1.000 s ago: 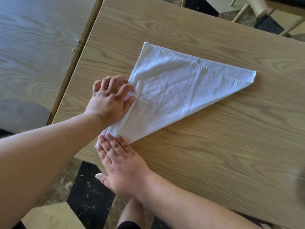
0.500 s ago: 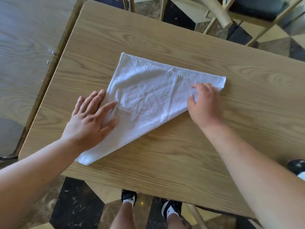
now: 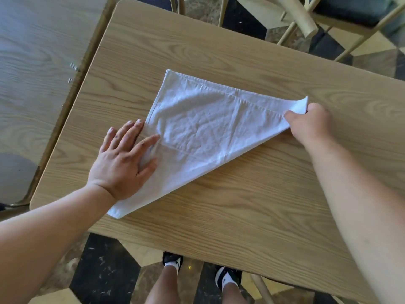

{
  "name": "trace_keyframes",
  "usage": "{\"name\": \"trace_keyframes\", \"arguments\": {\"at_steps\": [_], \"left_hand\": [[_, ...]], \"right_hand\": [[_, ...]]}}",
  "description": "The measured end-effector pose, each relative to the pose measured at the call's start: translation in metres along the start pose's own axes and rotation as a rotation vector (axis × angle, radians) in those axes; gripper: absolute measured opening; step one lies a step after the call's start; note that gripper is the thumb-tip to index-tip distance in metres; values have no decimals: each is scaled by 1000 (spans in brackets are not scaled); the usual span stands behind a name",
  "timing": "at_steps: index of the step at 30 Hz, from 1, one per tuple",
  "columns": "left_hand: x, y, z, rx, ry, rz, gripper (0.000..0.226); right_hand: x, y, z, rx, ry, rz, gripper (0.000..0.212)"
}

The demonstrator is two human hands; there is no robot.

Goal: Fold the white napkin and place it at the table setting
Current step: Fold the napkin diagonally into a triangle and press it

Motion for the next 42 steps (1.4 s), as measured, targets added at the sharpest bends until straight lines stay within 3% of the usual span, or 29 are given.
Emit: {"name": "trace_keyframes", "arguments": {"at_steps": [3,10,14,19,26,32,36,40,42], "left_hand": [[-1,0,1,6,-14,8,61],[-3,-2,3,7,-54,14,56],[1,2,13,95,-338,20,53],[14,6,31,371,-820,54,42],[12,7,40,372,-934,145,41],[14,9,38,331,-900,222,48],[12,10,34,252,-761,207,47],[6,8,26,69,-539,187,64],[5,3,22,4,-437,151,72]], "right_hand": [[-8,-25,19,145,107,5,8],[-64,-121,69,698,88,100,5],[-107,-197,85,919,61,178,5],[-149,-272,96,1115,44,332,14],[-187,-332,96,1278,-2,464,10],[-212,-345,95,1298,-44,469,11],[-195,-336,99,1252,7,485,28],[-168,-277,87,973,-101,264,47],[-169,-252,70,845,-244,318,64]]}}
Point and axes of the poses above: each hand's wrist, its own y-axis towards the middle knuckle, its own x-axis out of the back of the hand, z = x × y, the point moved 6 cm from there along y, towards the middle knuckle, and after that the axes turned 12 degrees about y, right-handed, at the moved point
